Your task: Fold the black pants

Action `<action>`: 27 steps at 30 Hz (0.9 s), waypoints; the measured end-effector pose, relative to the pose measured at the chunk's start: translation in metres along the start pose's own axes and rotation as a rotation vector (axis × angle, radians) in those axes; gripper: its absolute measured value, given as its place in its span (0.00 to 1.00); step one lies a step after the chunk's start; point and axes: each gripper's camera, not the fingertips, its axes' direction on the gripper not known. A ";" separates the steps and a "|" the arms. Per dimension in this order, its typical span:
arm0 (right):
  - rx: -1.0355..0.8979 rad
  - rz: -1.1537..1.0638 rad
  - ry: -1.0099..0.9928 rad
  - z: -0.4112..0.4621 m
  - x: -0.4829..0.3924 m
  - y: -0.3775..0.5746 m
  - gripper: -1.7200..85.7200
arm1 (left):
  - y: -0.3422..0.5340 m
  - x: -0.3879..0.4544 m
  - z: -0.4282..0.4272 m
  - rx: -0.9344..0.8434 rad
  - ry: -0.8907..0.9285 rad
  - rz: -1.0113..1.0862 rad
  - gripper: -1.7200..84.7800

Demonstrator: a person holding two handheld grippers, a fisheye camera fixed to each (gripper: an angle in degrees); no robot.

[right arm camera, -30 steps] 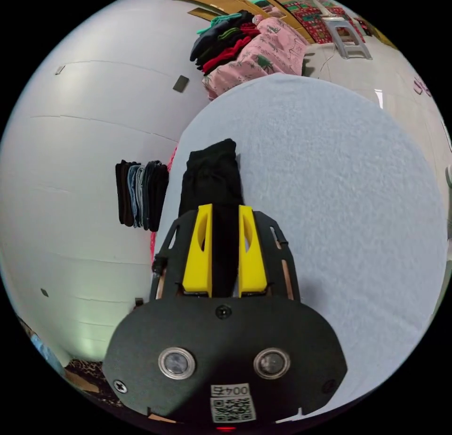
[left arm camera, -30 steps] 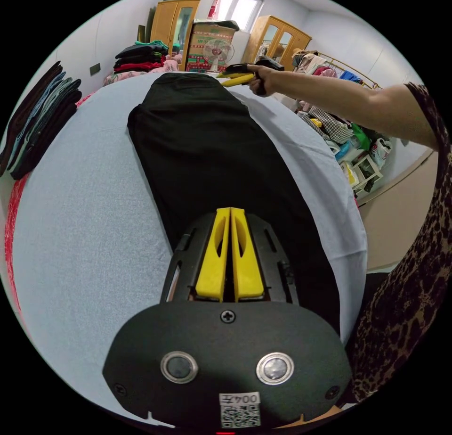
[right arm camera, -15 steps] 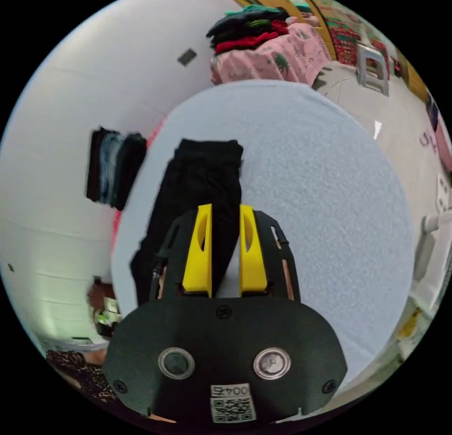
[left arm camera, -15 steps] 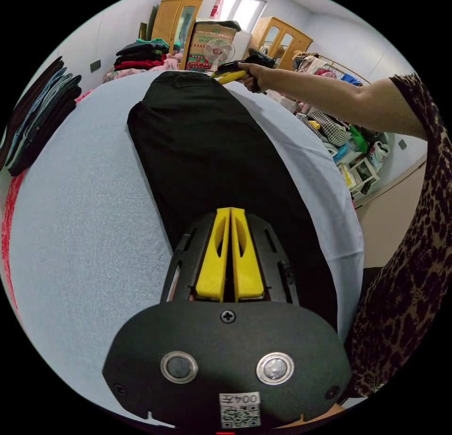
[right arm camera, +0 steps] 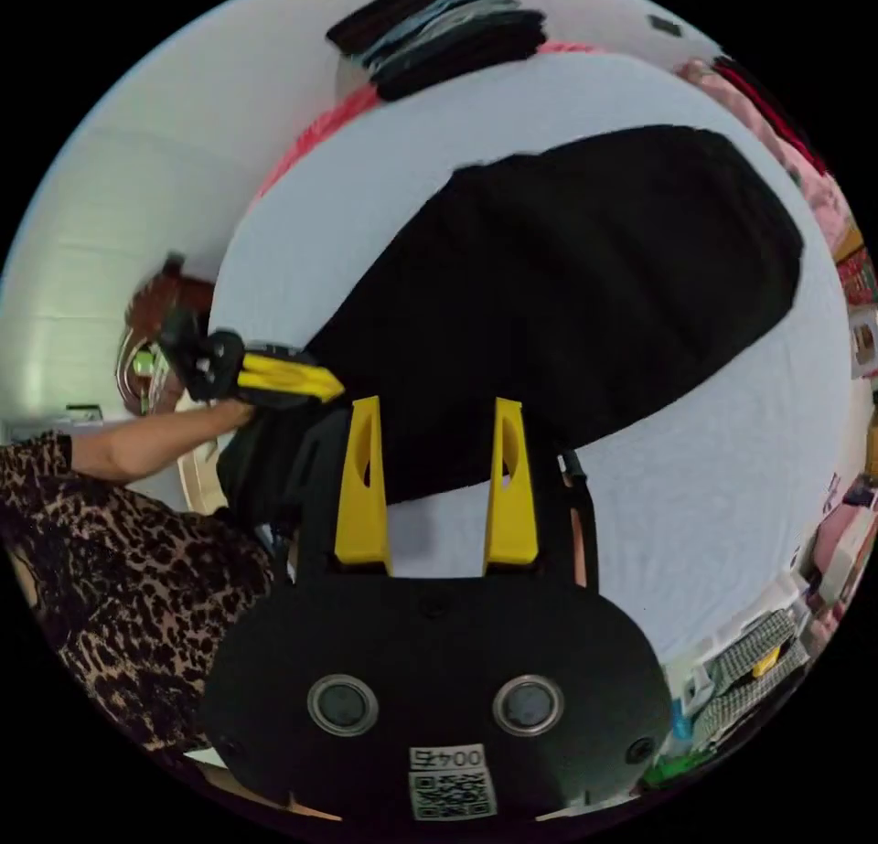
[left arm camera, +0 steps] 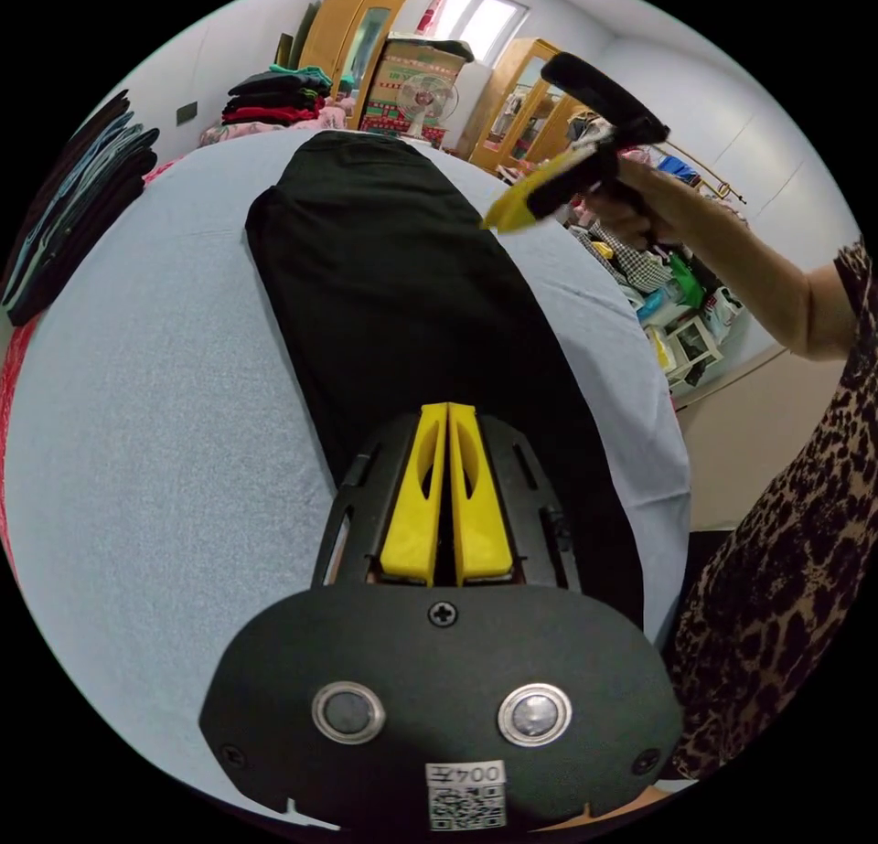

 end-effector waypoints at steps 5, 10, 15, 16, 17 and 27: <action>-0.174 -0.006 0.196 0.015 -0.050 -0.031 0.15 | -0.002 -0.009 -0.001 0.001 0.081 -0.040 0.03; -0.248 0.081 0.328 0.003 -0.069 -0.055 0.09 | -0.005 -0.031 -0.039 0.171 0.027 -0.106 0.02; -0.246 0.082 0.327 -0.014 -0.085 -0.067 0.08 | -0.047 -0.072 -0.062 0.188 -0.087 -0.063 0.03; -0.243 0.087 0.317 -0.017 -0.085 -0.068 0.08 | -0.061 -0.078 -0.061 0.168 -0.123 -0.034 0.03; -0.237 0.100 0.297 -0.021 -0.085 -0.070 0.08 | -0.068 -0.079 -0.060 0.159 -0.147 -0.017 0.03; -0.211 0.066 0.257 -0.048 -0.102 -0.080 0.09 | -0.146 -0.062 -0.012 -0.021 -0.353 0.289 0.11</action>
